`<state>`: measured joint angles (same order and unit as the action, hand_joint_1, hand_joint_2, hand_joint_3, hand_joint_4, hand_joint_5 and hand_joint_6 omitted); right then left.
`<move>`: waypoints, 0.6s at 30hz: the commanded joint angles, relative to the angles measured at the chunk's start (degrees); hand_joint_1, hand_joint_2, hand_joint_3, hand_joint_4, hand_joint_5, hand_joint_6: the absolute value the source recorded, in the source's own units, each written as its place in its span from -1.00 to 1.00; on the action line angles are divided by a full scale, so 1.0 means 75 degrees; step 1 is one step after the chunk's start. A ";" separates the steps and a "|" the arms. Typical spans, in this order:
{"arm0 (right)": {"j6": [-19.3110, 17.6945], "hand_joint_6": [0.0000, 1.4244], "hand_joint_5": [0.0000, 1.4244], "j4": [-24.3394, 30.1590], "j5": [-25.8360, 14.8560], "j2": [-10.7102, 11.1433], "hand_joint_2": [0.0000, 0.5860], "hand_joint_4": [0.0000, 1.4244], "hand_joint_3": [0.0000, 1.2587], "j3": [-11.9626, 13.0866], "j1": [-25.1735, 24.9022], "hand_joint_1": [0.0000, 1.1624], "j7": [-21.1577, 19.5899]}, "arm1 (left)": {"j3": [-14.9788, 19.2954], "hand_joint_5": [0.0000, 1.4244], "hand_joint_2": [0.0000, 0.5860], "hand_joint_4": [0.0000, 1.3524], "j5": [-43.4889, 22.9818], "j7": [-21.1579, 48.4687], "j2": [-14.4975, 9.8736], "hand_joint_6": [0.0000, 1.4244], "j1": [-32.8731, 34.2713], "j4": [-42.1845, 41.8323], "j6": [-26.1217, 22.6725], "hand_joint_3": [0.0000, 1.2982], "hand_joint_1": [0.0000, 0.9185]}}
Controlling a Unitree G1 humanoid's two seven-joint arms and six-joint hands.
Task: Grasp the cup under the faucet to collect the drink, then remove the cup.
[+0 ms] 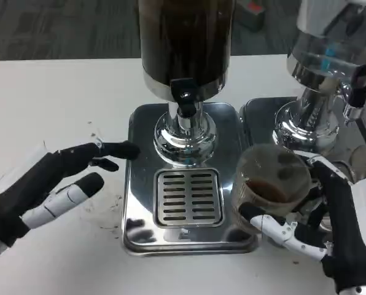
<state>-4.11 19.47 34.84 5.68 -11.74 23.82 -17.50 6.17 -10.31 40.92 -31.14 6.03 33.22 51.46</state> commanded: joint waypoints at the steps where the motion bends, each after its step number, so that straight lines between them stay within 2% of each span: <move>1: -0.0146 0.59 0.15 0.0502 -0.0008 0.0074 -0.29 -0.14 -0.11 0.0096 0.0185 0.32 0.0105 | -0.0078 -0.66 -0.55 -0.55 0.0278 -0.0011 -0.0186 -0.49 -0.0181 -0.0192 0.0337 -0.46 -1.00; 8: -0.0165 0.59 0.16 0.0920 -0.0055 0.0220 -0.29 -0.14 -0.11 0.0200 0.0497 0.32 0.0396 | -0.0044 -0.69 -0.55 -0.60 0.0590 -0.0151 -0.0422 -0.50 -0.0437 -0.0386 0.0864 -0.49 -1.00; 18: -0.0229 0.61 0.16 0.1208 -0.0088 0.0254 -0.27 -0.13 -0.10 0.0280 0.0723 0.34 0.0641 | -0.0051 -0.79 -0.55 -0.74 0.1125 -0.0484 -0.0838 -0.59 -0.0727 -0.0557 0.1607 -0.60 -1.00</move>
<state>-4.12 26.11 34.61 7.54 -10.08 29.21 -12.55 5.86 -3.56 38.34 -35.89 1.67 29.89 61.69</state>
